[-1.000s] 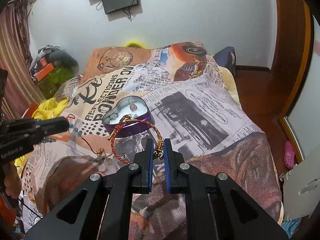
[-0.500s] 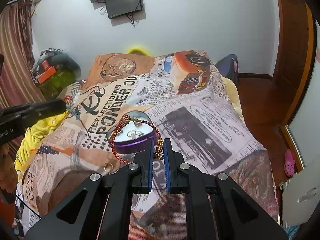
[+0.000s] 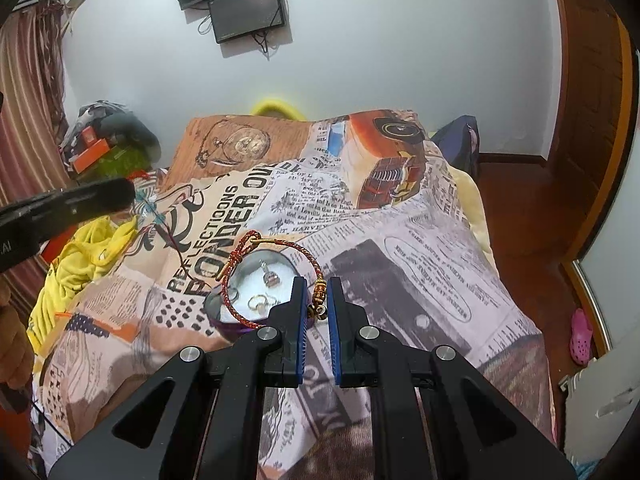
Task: Organize jewelry
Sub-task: 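Carry the bracelet over the purple heart tin with the right gripper, then lower the bracelet into the tin and open the right gripper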
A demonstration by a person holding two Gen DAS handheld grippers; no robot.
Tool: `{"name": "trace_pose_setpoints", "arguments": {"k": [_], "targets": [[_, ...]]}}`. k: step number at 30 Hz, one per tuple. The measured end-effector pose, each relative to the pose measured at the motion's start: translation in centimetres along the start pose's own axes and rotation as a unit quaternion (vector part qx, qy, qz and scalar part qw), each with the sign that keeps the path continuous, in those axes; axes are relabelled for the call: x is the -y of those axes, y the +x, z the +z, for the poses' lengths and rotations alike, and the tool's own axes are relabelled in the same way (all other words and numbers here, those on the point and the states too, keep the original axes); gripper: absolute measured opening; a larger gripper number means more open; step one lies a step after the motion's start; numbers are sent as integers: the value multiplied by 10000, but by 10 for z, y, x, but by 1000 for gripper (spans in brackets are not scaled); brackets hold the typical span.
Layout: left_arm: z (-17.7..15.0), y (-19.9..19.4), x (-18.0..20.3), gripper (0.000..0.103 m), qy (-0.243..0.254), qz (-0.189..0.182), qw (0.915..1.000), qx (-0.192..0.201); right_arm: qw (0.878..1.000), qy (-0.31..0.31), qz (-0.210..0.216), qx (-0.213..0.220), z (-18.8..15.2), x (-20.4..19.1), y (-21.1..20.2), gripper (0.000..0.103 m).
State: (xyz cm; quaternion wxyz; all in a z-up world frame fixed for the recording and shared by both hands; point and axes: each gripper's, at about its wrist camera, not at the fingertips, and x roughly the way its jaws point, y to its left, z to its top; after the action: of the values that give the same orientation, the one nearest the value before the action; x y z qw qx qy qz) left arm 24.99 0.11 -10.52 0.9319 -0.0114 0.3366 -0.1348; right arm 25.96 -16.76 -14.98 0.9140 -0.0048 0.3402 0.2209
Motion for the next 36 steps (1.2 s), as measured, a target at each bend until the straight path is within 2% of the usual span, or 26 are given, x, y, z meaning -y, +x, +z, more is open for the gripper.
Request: {"name": "trace_pose_setpoints", "arguments": {"k": [9, 17, 36], "targets": [[-19, 40, -6, 6, -68, -186, 9987, -480, 9999, -72, 35, -79, 7, -4, 20, 9], [-41, 75, -12, 6, -135, -332, 9941, -1020, 9994, -198, 101, -258, 9, -13, 39, 9], [-52, 85, -16, 6, -67, -212, 9927, -1186, 9958, -589, 117, -693, 5, -28, 68, 9]]}}
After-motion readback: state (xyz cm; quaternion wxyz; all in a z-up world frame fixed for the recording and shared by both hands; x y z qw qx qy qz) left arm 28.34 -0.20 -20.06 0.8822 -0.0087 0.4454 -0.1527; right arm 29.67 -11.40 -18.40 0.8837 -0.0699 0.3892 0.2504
